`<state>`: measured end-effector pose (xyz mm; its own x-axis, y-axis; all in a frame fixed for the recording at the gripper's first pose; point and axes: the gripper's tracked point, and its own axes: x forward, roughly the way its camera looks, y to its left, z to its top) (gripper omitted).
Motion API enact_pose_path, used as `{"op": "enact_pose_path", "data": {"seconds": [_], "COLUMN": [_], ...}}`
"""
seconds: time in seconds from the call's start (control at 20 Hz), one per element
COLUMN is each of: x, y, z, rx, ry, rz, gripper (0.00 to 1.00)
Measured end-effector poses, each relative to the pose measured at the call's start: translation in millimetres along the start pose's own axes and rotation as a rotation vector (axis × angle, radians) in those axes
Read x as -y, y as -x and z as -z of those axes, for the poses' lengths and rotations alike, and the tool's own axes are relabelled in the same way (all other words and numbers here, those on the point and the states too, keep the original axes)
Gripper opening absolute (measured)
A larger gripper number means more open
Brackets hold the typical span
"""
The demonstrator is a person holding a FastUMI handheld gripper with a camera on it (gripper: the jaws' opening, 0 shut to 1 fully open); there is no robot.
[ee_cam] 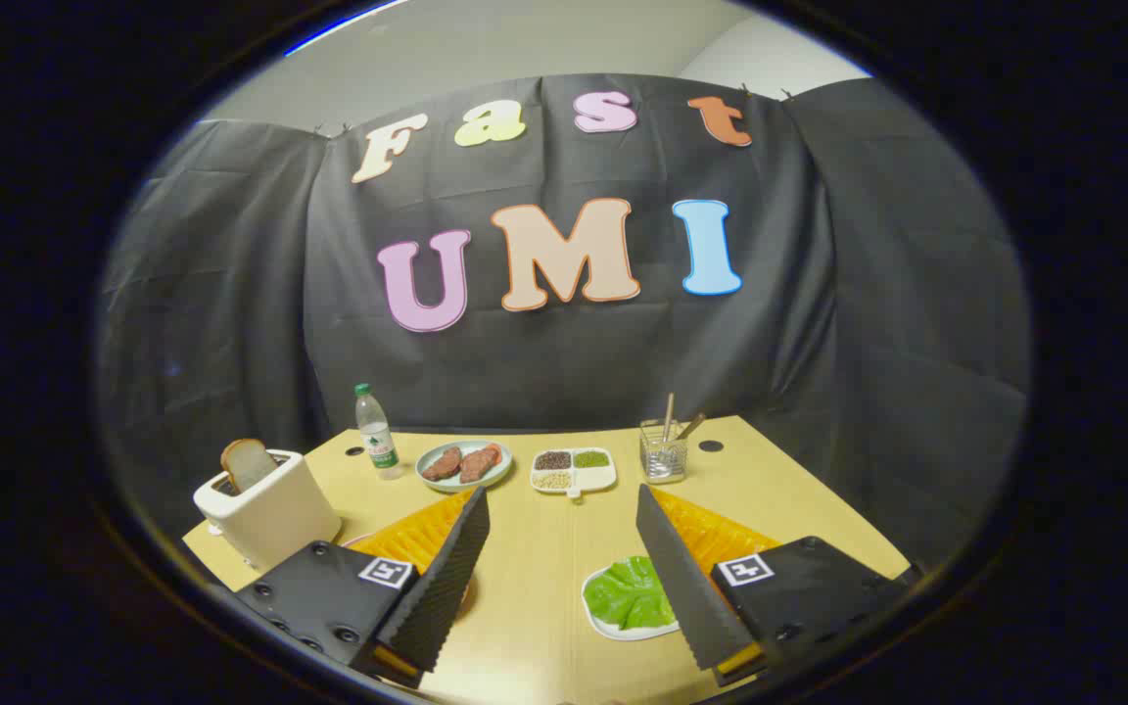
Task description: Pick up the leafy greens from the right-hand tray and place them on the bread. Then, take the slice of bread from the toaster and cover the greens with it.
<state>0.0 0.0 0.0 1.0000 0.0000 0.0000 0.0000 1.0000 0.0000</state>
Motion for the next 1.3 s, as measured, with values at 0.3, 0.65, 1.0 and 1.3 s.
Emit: {"op": "enact_pose_path", "data": {"seconds": [0.3,0.65,1.0,1.3], "x": [4.9,18.8,50.1,85.0], "y": [-3.2,-1.7,-4.5,-10.0], "z": [1.0,4.5,9.1,30.7], "rx": [-0.006,-0.021,-0.042,-0.122], "ry": [-0.001,-0.001,0.007,0.006], "rz": [0.011,0.035,0.086,0.093], "gripper": [0.96,0.96,0.96,0.96]}}
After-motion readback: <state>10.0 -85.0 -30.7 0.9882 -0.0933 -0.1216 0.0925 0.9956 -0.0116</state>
